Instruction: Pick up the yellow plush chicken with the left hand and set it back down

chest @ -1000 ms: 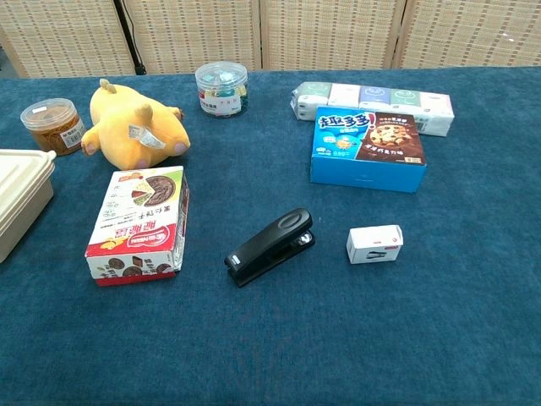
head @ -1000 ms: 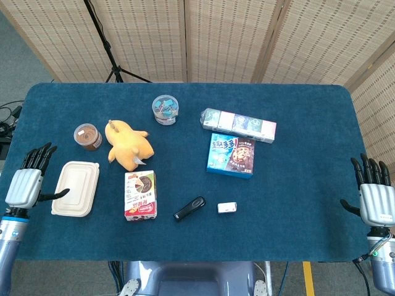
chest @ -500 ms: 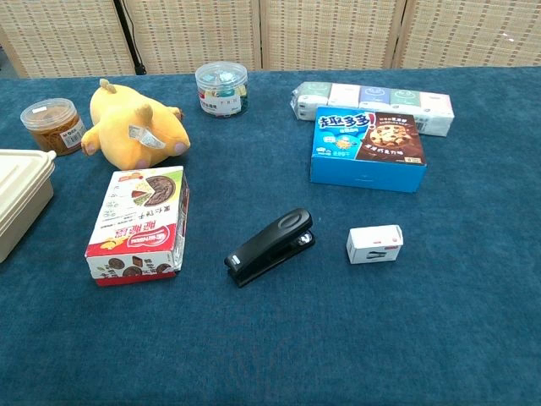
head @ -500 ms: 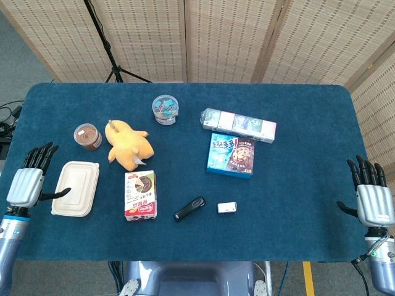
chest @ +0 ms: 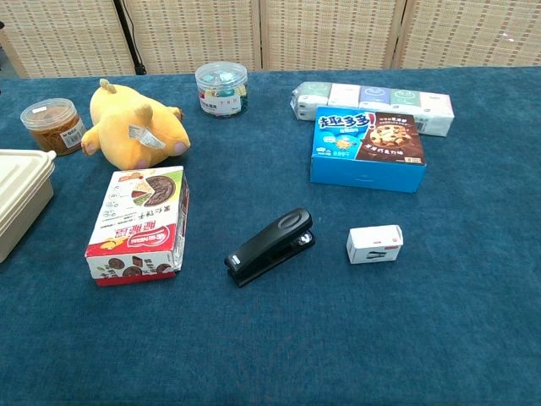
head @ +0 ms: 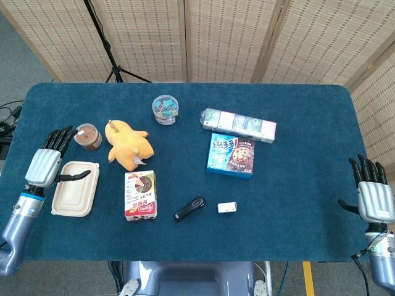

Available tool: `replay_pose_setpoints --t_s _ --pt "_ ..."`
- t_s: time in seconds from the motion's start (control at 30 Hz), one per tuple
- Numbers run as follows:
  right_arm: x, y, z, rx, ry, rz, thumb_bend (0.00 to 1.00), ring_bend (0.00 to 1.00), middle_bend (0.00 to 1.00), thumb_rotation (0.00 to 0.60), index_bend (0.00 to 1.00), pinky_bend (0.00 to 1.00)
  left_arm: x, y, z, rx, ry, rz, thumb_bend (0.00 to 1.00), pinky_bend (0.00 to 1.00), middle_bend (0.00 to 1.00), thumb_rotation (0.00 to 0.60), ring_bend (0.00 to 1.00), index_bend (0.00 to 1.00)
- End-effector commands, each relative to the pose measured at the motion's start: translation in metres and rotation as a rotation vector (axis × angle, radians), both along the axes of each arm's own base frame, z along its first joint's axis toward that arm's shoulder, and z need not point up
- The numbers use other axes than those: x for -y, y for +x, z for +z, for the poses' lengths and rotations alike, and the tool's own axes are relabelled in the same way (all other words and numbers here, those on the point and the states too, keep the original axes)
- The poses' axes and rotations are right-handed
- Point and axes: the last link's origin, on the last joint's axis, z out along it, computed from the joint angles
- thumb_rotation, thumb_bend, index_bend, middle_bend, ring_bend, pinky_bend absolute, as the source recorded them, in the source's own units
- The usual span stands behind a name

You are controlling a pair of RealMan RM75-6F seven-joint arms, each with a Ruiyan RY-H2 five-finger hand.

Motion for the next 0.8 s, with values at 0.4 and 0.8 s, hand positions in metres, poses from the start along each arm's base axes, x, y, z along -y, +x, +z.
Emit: replay_pose_setpoints --t_s 0.4,0.8 --pt "0.005 -0.012 -0.006 -0.003 0.012 -0.054 0.0 0.0 0.0 0.6 0.0 0.0 -0.082 0.063 -0.057 -0.079 -0.079 -0.27 0.0 0.0 0.0 0.0 0.0 0.0" --pt "0.009 -0.02 -0.007 -0.005 0.009 -0.088 0.0 0.0 0.0 0.6 0.0 0.0 -0.109 0.079 -0.092 -0.144 -0.17 -0.208 0.0 0.0 0.0 0.0 0.0 0.0"
